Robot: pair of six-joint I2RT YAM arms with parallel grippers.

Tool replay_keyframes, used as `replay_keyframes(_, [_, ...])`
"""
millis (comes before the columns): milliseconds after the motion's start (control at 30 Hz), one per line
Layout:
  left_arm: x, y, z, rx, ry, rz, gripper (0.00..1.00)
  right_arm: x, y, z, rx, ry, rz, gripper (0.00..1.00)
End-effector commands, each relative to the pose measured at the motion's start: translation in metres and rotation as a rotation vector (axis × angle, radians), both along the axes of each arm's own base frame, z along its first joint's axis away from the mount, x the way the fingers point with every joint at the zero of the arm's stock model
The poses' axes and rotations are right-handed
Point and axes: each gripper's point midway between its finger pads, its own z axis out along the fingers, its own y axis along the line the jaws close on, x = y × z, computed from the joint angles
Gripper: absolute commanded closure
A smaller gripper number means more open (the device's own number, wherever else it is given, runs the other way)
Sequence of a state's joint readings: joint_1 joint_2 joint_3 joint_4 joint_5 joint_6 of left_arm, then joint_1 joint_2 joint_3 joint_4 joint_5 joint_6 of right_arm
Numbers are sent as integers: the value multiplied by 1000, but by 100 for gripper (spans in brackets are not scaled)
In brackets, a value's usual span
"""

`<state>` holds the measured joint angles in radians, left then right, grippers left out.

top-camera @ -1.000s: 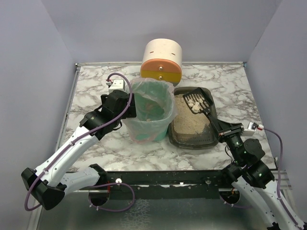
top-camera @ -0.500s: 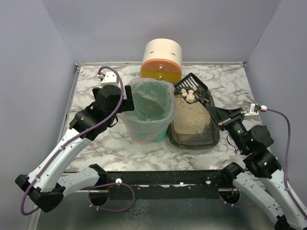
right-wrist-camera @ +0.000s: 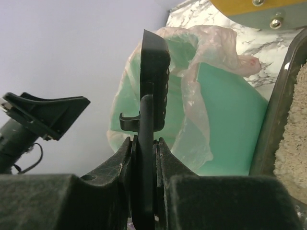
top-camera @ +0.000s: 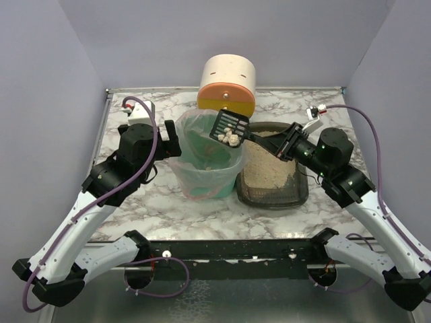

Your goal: Clean the litter box

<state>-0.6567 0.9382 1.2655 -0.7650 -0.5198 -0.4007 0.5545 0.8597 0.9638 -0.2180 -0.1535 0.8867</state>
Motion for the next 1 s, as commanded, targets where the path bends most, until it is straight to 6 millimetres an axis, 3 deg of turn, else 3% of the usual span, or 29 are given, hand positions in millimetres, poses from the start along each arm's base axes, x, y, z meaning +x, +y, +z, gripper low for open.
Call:
replay_keyframes(0, [-10, 14, 11, 13, -23, 26, 1, -2, 2, 19, -146, -131, 71, 100])
replay_keyframes(367, [-13, 16, 4, 13, -12, 28, 1, 16, 1, 40, -464, -287, 131, 100])
replay_keyframes(633, [-14, 17, 4, 14, -12, 29, 1, 14, -2, 62, -575, -427, 143, 100])
replay_keyframes(967, [-15, 18, 2, 20, -8, 31, 1, 10, 19, 55, -798, -552, 131, 99])
